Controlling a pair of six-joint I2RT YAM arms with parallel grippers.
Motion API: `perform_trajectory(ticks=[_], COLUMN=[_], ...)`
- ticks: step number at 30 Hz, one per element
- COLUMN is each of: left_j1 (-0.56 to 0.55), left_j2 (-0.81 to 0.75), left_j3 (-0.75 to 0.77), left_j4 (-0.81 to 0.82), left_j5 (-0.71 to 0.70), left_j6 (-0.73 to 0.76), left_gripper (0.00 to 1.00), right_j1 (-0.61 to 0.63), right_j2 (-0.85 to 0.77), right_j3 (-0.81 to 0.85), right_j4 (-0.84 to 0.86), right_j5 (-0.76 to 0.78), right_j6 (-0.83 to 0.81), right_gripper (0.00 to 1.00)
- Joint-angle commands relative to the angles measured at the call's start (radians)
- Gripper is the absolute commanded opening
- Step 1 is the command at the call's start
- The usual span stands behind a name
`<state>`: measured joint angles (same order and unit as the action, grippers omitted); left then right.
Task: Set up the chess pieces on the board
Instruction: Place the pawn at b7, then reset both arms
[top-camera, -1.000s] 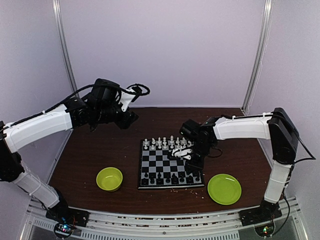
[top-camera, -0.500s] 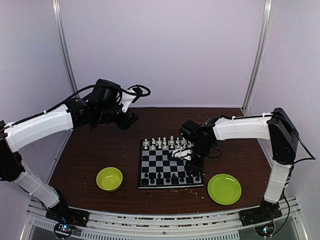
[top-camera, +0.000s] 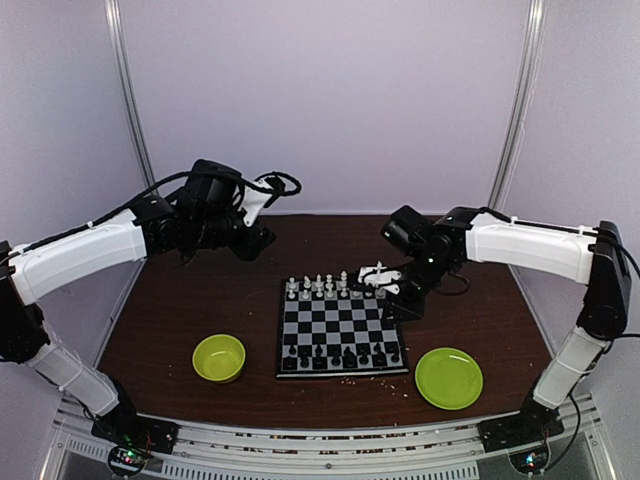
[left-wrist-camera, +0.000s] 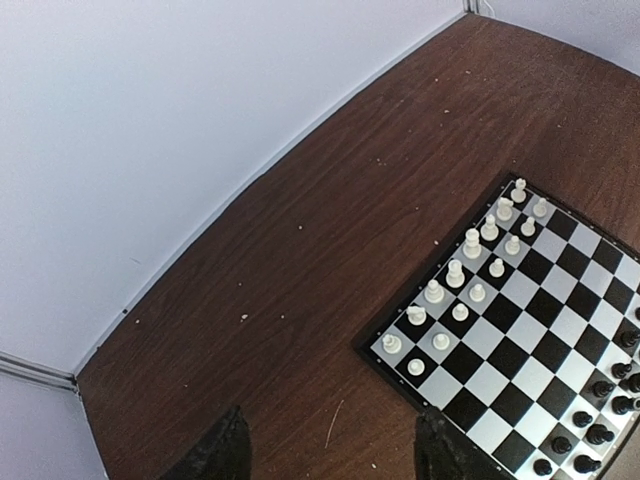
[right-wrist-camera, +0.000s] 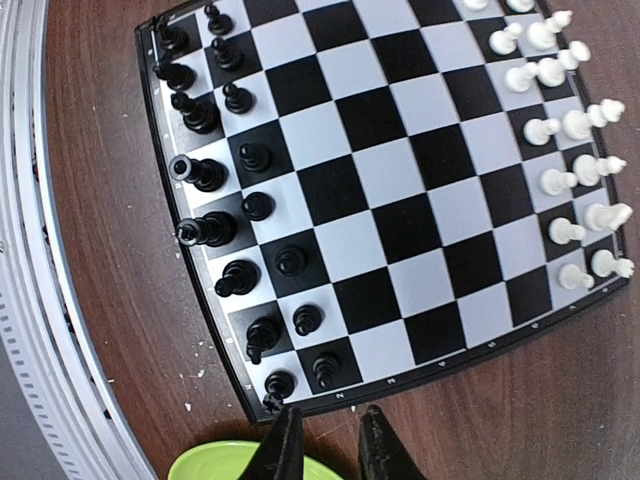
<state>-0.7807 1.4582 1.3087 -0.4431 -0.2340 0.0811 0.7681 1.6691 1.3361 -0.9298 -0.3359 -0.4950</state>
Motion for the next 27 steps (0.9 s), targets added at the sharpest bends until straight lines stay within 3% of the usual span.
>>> perform_trajectory(ticks=[1,8,14,15,17,20,24,27], left_j1=[0.000,0.000,0.016,0.030,0.059,0.113,0.156,0.157], left_j2=[-0.031,-0.036,-0.030,-0.034,-0.058,-0.116,-0.156,-0.173], left_j3=[-0.024,-0.047,0.078,0.089,0.091,0.070,0.072,0.067], left_j4=[0.055,0.085,-0.070,-0.087,-0.106,-0.105,-0.125,-0.132], left_j5=[-0.035,-0.054,-0.093,-0.105,-0.130,-0.141,-0.182,-0.241], left_j6=[0.026,0.015,-0.020,-0.028,-0.049,-0.092,-0.133,-0.143], left_gripper=[0.57,0.63,0.67,0.69,0.75,0.84,0.98,0.98], right_j1=[-0.062,-0.206,-0.394,-0.433,-0.528,-0.664,-0.703,-0.703], right_j2=[-0.100,-0.279,-0.465,-0.494,-0.550,-0.609,-0.623,-0.622], right_j3=[-0.023,-0.104,-0.112,-0.114,-0.121,-0.133,-0.104,-0.084], right_j4=[-0.007,0.055,0.152,0.184,0.266,0.399,0.470,0.469], right_j5=[-0.005,-0.035,-0.016,-0.019,-0.046,-0.083,0.060,0.219], right_j6=[-0.007,0.016,0.104,0.135,0.209,0.361,0.478,0.527], right_gripper=[0.19,0.20,0.19,0.23,0.45,0.98,1.00,0.99])
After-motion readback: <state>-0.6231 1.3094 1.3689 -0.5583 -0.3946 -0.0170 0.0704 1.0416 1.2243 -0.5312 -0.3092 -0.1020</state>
